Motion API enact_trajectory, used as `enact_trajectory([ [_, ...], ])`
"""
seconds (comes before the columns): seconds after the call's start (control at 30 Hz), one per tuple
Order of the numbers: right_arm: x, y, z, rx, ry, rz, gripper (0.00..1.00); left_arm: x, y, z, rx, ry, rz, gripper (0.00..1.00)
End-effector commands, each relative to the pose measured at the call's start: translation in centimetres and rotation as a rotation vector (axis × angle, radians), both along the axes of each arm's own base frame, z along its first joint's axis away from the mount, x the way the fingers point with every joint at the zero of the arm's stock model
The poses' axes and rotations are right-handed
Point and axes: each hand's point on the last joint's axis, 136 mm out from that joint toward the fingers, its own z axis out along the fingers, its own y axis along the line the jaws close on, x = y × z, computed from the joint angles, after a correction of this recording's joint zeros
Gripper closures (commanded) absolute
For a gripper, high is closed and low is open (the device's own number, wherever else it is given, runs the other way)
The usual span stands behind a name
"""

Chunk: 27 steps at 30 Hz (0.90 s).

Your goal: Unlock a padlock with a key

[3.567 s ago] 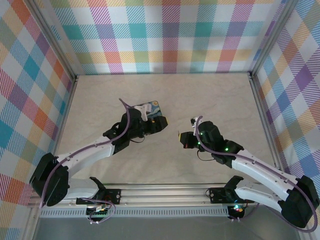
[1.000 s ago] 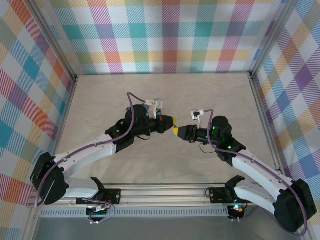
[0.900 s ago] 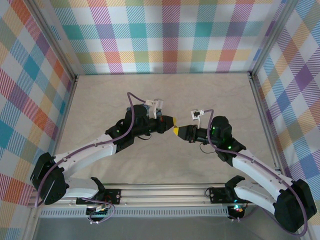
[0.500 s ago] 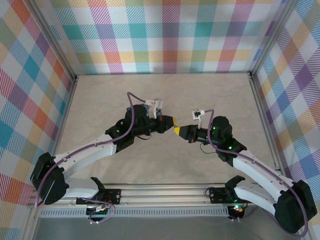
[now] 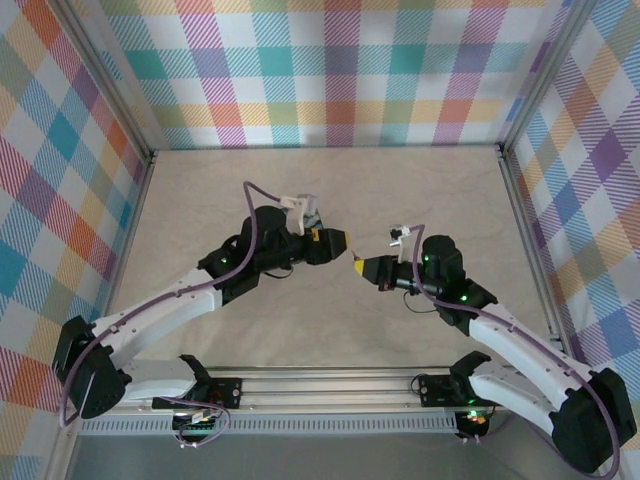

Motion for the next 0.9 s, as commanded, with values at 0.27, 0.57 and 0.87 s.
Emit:
enact_trajectory([
  [0.27, 1.6, -5.0, -4.5, -0.331, 0.078, -0.232, 1.0, 8.2, 6.1, -7.1, 0.413, 0.101, 0.214, 0.21],
  [0.57, 1.6, -7.2, -6.0, -0.461, 0.157, -0.31, 1.0, 13.3, 4.0, -12.9, 0.519, 0.182, 0.184, 0.21],
  [0.87, 1.1, -7.9, -6.9, -0.504, 0.197, -0.327, 1.0, 14.0, 1.6, -17.1, 0.582, 0.244, 0.099, 0.22],
])
